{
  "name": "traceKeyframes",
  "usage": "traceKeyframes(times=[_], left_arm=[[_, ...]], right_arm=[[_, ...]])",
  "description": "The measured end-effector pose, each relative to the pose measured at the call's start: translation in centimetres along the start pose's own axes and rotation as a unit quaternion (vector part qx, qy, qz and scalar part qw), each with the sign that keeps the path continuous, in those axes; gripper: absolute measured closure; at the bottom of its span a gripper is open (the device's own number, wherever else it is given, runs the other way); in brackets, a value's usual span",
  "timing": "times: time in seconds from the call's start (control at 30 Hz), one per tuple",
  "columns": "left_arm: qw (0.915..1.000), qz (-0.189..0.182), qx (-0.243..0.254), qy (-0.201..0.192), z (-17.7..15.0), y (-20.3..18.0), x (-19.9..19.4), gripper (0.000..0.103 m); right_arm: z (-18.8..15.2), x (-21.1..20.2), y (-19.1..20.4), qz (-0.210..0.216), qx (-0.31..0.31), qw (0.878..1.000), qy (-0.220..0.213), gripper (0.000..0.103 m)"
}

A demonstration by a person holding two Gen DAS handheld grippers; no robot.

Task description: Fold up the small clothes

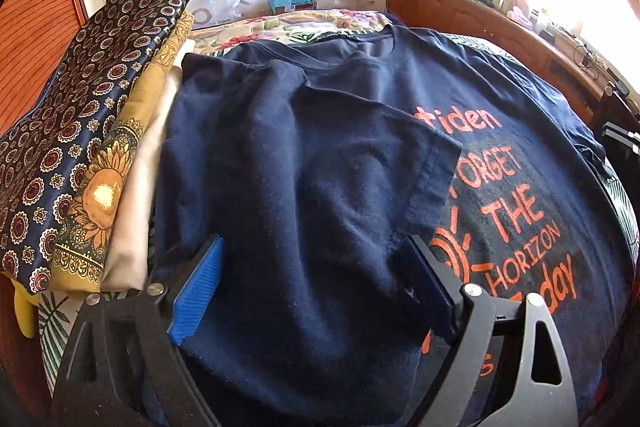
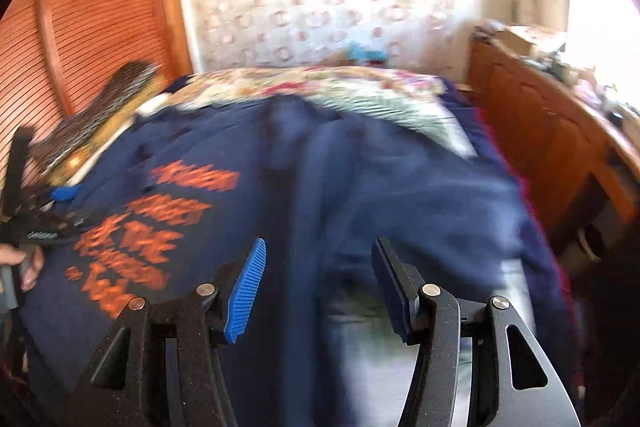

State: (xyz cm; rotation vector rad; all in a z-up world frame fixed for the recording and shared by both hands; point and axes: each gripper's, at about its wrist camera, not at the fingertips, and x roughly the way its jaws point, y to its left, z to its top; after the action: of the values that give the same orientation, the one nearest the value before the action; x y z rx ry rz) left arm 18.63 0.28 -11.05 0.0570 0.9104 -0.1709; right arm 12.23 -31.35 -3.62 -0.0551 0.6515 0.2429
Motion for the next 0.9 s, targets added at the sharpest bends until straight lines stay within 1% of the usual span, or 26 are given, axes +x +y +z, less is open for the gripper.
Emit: traceKeyframes(times=[0.07, 0.13, 0.23, 0.3, 0.4, 0.5, 0.57, 0.73, 0.8, 0.83, 0.87, 0.9], left_arm=[[1.0000, 0.000, 0.000, 0.000, 0.0, 0.0, 0.0, 0.015], [1.0000, 0.000, 0.000, 0.000, 0.0, 0.0, 0.0, 0.015], [1.0000, 0.000, 0.000, 0.000, 0.0, 0.0, 0.0, 0.015], [1.0000, 0.000, 0.000, 0.000, 0.0, 0.0, 0.0, 0.015], [1.0000, 0.000, 0.000, 0.000, 0.0, 0.0, 0.0, 0.014], [1.0000, 0.000, 0.000, 0.000, 0.0, 0.0, 0.0, 0.015], [1.0000, 0.000, 0.000, 0.000, 0.0, 0.0, 0.0, 0.014], [1.0000, 0.000, 0.000, 0.000, 0.0, 0.0, 0.0, 0.015], [1.0000, 0.000, 0.000, 0.000, 0.0, 0.0, 0.0, 0.015], [1.0000, 0.000, 0.000, 0.000, 0.0, 0.0, 0.0, 0.014], [1.0000, 0.000, 0.000, -0.001, 0.0, 0.0, 0.0, 0.014], [1.0000, 0.000, 0.000, 0.000, 0.0, 0.0, 0.0, 0.014]], right_arm=[[0.1, 0.0, -3.1, -0.028, 0.016, 0.999, 0.004, 0.046], [0.0, 0.8, -6.8, -0.049, 0.046, 0.998, 0.019, 0.046], [-0.7, 2.4, -11.0, -0.064, 0.085, 0.993, 0.045, 0.046], [-1.1, 3.5, -12.9, -0.066, 0.113, 0.990, 0.061, 0.046], [-1.2, 4.6, -14.6, -0.045, 0.148, 0.985, 0.071, 0.046], [-0.9, 5.3, -15.2, -0.020, 0.164, 0.984, 0.071, 0.046], [-0.8, 6.0, -15.1, -0.006, 0.171, 0.982, 0.079, 0.046], [-0.5, 7.3, -16.8, 0.024, 0.204, 0.974, 0.099, 0.046], [-0.1, 7.7, -18.1, 0.037, 0.212, 0.971, 0.100, 0.054], [0.1, 7.8, -18.3, 0.042, 0.215, 0.971, 0.098, 0.063], [0.3, 7.6, -18.4, 0.041, 0.213, 0.971, 0.095, 0.078], [0.5, 7.0, -18.3, 0.030, 0.204, 0.975, 0.088, 0.090]])
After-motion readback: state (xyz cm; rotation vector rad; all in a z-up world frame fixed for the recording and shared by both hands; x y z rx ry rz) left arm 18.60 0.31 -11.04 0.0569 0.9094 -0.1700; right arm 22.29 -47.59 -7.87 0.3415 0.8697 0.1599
